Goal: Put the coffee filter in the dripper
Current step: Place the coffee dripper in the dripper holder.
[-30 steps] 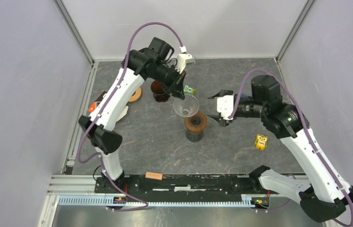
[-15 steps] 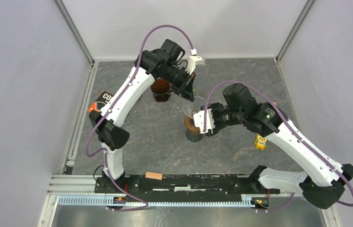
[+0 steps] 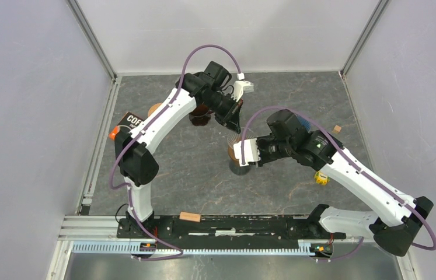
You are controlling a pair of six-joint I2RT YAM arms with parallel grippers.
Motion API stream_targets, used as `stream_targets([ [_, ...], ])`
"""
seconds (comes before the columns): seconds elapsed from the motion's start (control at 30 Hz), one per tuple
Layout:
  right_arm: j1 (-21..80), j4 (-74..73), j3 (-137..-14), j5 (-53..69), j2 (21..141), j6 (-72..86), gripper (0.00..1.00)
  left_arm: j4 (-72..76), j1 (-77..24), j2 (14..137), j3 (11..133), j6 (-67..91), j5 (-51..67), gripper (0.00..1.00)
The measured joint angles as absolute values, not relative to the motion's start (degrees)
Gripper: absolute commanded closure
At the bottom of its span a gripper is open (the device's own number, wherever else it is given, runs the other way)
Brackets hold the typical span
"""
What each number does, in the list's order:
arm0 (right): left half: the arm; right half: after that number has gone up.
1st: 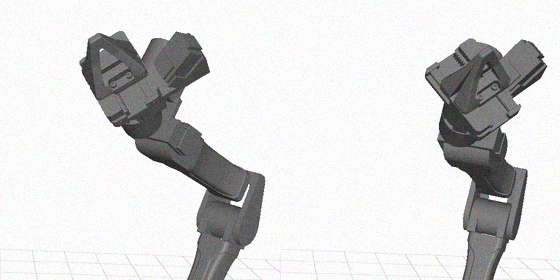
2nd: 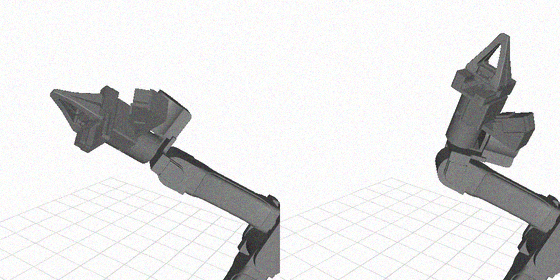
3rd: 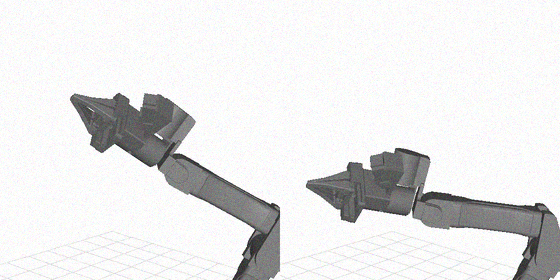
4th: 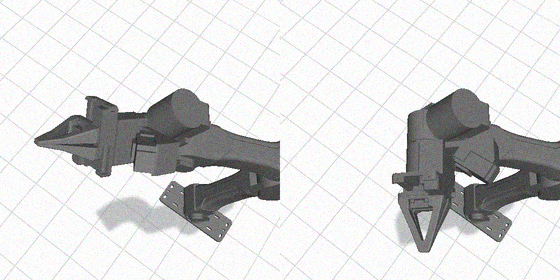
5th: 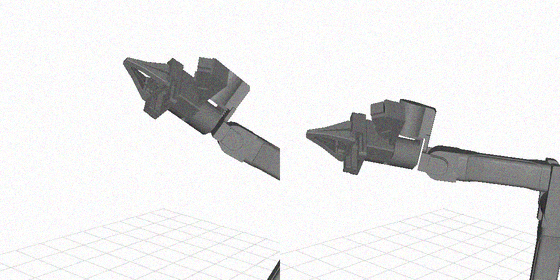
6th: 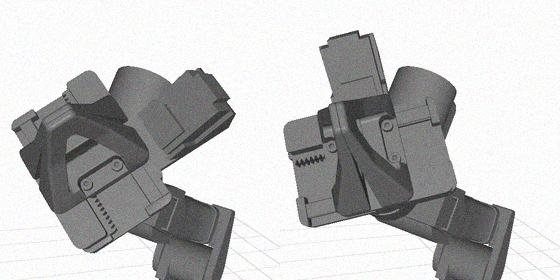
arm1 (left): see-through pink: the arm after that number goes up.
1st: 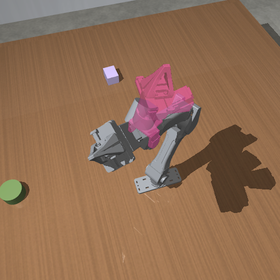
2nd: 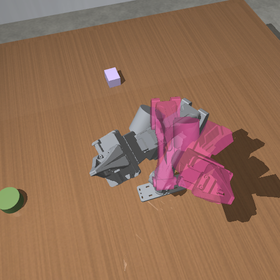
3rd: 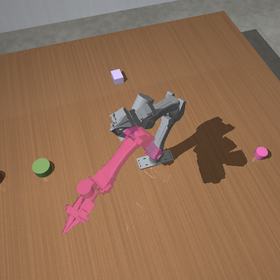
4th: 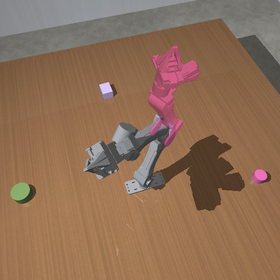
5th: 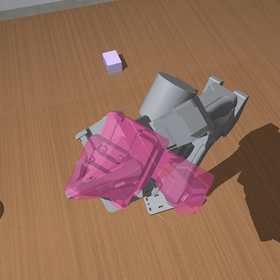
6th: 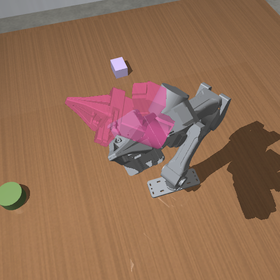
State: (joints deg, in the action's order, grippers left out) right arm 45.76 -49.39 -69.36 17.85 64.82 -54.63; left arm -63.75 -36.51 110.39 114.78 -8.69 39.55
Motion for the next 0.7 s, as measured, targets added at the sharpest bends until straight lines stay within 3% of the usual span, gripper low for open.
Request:
stream_targets([
  [0.7,45.8,-46.0,-66.6,16.5,65.3,-53.7,0.73,-54.7,-36.6,107.2,105.4,-7.0,39.4,0.98],
])
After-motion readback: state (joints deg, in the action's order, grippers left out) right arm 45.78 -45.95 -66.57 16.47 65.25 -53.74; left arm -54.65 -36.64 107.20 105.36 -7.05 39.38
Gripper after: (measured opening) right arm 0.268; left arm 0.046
